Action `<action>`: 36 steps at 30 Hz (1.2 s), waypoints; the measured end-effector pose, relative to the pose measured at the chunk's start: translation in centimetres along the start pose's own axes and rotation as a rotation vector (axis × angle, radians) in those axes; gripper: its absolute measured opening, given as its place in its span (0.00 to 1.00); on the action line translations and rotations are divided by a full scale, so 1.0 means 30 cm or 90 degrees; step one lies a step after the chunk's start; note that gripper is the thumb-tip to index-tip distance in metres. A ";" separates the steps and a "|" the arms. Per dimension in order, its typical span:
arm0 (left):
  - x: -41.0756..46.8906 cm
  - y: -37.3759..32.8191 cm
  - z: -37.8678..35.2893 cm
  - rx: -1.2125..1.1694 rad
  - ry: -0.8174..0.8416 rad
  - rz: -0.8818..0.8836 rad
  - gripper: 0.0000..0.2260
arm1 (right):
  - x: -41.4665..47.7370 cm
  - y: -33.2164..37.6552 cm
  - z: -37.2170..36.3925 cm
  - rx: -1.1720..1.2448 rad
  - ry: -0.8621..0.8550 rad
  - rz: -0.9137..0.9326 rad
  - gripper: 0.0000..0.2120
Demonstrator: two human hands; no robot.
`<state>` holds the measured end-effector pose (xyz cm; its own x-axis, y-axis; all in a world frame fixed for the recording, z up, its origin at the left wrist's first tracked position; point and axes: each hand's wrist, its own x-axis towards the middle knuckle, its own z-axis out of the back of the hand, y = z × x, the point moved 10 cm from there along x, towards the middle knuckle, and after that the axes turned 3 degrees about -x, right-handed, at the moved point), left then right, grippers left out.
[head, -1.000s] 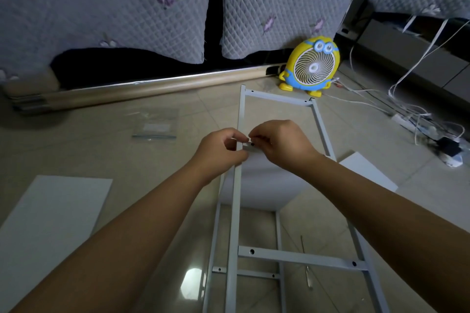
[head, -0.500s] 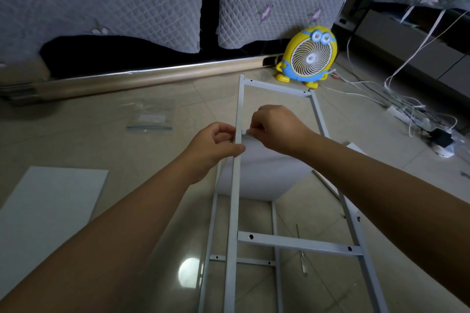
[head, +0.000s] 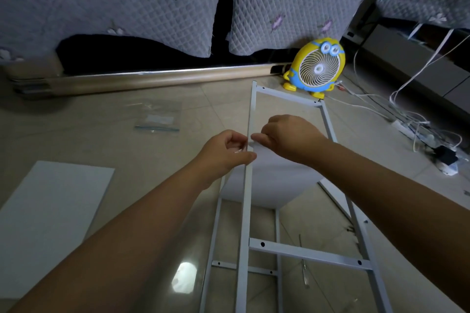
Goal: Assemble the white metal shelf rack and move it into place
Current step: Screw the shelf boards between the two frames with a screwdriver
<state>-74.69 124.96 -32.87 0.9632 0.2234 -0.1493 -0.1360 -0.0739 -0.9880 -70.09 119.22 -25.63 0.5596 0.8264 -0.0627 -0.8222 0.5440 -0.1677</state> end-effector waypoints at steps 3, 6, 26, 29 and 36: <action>0.002 -0.003 0.009 0.007 -0.011 -0.007 0.12 | -0.020 -0.004 0.041 0.126 -0.004 0.055 0.14; 0.007 -0.005 0.019 0.025 -0.022 -0.016 0.12 | -0.022 -0.005 0.056 0.105 -0.024 0.082 0.11; -0.009 -0.018 0.001 0.036 0.016 0.018 0.11 | 0.004 -0.032 0.020 0.090 0.051 0.017 0.11; -0.010 -0.016 0.001 0.031 0.018 0.026 0.11 | -0.001 -0.017 0.022 0.064 0.040 0.052 0.10; -0.021 -0.015 -0.002 0.035 0.017 0.035 0.12 | -0.014 0.008 -0.050 -0.027 0.092 0.036 0.09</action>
<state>-75.23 124.79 -32.31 0.9599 0.1940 -0.2023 -0.2001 -0.0311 -0.9793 -70.34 118.79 -27.13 0.5241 0.8244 -0.2138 -0.8494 0.4878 -0.2013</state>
